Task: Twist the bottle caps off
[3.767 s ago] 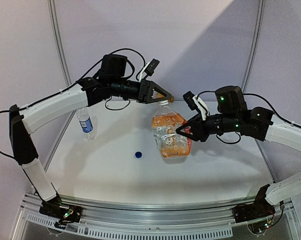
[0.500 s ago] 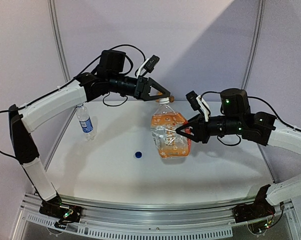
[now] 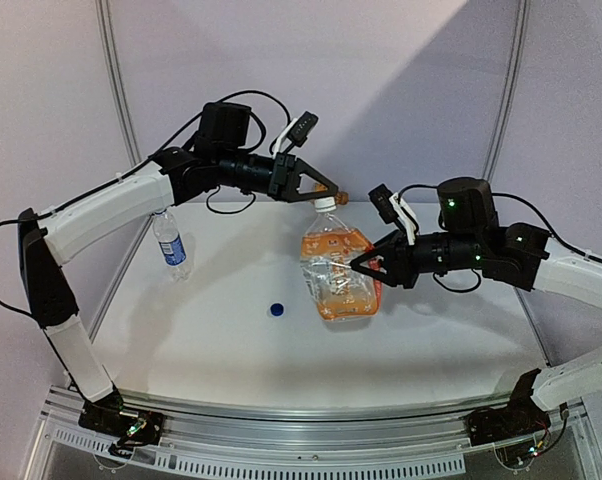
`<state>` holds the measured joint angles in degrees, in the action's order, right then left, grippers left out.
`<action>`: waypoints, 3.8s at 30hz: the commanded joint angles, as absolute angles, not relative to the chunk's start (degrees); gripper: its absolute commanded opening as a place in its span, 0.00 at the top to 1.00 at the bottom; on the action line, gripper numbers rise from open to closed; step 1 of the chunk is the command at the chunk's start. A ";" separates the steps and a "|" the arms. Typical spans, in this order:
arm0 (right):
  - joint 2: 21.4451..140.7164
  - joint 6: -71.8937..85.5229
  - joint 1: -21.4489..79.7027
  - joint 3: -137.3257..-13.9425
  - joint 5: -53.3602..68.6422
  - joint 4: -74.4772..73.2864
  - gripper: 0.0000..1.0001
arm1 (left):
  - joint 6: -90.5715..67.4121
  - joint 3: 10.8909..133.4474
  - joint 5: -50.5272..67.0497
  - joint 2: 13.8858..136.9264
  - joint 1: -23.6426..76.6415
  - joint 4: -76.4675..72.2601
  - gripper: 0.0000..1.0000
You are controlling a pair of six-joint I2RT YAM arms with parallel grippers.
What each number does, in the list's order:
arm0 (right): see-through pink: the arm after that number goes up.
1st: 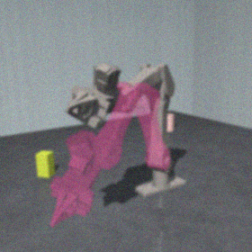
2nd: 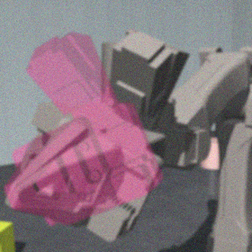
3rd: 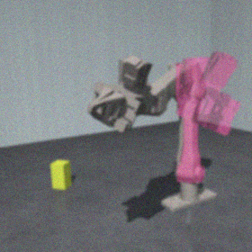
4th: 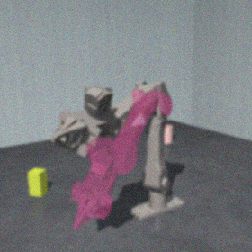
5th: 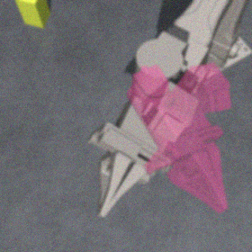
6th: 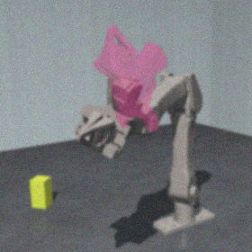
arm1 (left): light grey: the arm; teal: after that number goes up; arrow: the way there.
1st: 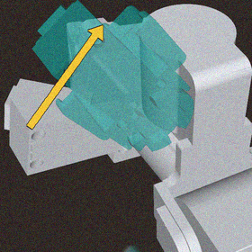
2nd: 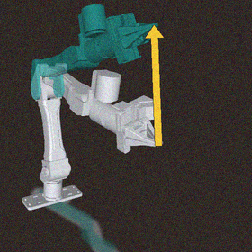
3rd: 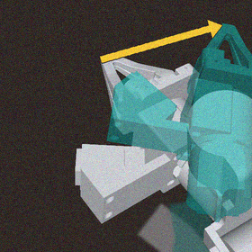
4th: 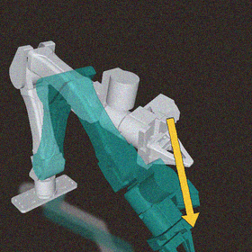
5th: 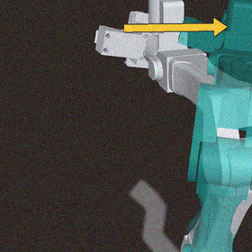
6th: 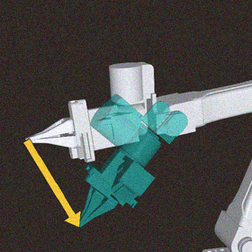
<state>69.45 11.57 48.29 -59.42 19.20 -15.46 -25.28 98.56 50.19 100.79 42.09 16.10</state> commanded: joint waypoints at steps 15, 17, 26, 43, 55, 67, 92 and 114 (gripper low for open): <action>71.24 11.07 48.12 -62.50 18.38 -15.28 1.00 | -25.71 96.54 43.95 99.98 42.98 16.35 0.48; 71.23 11.07 48.10 -62.54 18.41 -15.45 1.00 | -25.90 96.26 43.86 99.94 42.98 15.97 0.51; 71.39 11.31 48.10 -63.09 17.82 -15.13 1.00 | -26.57 95.95 44.30 100.39 43.06 15.37 0.90; 87.30 16.01 48.10 -83.16 -14.77 -33.12 1.00 | -49.51 114.37 11.15 113.45 47.98 42.19 0.91; 85.79 17.79 48.11 -78.77 -12.71 -30.98 1.00 | -53.20 120.79 13.27 116.65 48.87 40.81 0.71; 78.20 17.86 48.12 -70.06 -10.78 -27.42 1.00 | -39.87 101.67 13.37 99.33 45.28 27.76 0.25; 67.49 14.92 48.11 -59.06 23.82 -12.65 1.00 | -33.68 81.28 49.85 90.85 41.34 -3.62 0.29; 69.47 14.80 48.13 -61.27 23.60 -13.35 1.00 | -32.75 86.99 53.72 95.94 42.19 -1.07 0.47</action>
